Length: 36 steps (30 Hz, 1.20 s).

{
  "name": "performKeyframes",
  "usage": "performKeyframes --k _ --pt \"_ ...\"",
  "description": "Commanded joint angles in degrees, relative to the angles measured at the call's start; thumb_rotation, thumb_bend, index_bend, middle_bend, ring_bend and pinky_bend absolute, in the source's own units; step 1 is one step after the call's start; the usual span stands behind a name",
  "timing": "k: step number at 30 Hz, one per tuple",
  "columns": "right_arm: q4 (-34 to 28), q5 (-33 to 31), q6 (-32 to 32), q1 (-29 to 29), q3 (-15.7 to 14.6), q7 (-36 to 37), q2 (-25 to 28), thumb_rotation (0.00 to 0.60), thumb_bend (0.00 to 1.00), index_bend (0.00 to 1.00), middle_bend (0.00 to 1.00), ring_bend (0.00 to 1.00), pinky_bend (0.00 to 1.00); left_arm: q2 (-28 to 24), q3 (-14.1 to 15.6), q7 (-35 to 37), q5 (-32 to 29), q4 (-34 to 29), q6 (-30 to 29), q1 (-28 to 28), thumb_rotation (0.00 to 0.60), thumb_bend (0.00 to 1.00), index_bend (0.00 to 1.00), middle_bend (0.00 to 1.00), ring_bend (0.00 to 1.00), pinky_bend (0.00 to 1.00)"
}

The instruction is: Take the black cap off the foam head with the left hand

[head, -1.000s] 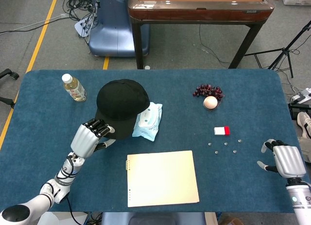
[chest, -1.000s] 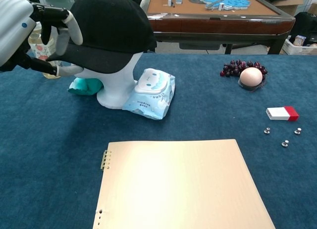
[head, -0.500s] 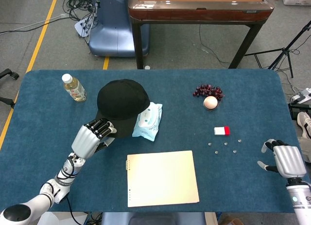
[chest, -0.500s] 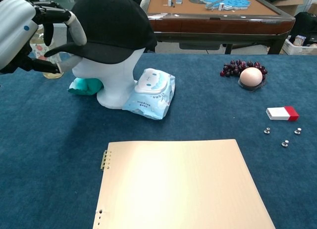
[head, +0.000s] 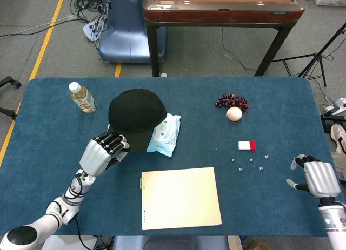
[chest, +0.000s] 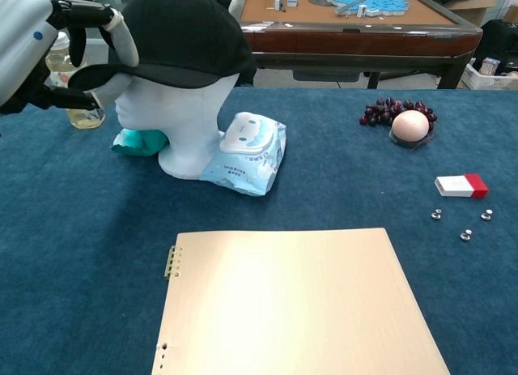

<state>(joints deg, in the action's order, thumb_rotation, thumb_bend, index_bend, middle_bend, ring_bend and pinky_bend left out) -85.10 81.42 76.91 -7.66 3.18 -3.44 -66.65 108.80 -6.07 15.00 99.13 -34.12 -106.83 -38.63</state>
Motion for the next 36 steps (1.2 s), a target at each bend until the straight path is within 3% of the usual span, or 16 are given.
performKeyframes --k 1,18,36 --pt "0.0 0.0 0.0 0.0 0.0 0.1 0.0 0.6 0.0 0.53 0.43 0.39 0.55 -0.4 -0.2 -0.3 -0.2 -0.4 0.3 -0.4 0.6 0.41 0.59 0.62 0.47 0.67" --pt "0.0 -0.6 -0.8 -0.6 0.5 0.4 0.1 0.6 0.0 0.53 0.43 0.39 0.55 -7.8 -3.5 -5.0 -2.2 -12.3 7.1 -5.3 0.6 0.41 0.6 0.65 0.5 0.7" --pt "-1.1 -2.1 -4.4 -3.1 1.4 -0.4 0.0 0.6 0.0 0.53 0.43 0.39 0.55 -12.2 -7.2 -8.6 -3.9 -16.9 11.5 -9.4 0.6 0.41 0.61 0.66 0.5 0.7"
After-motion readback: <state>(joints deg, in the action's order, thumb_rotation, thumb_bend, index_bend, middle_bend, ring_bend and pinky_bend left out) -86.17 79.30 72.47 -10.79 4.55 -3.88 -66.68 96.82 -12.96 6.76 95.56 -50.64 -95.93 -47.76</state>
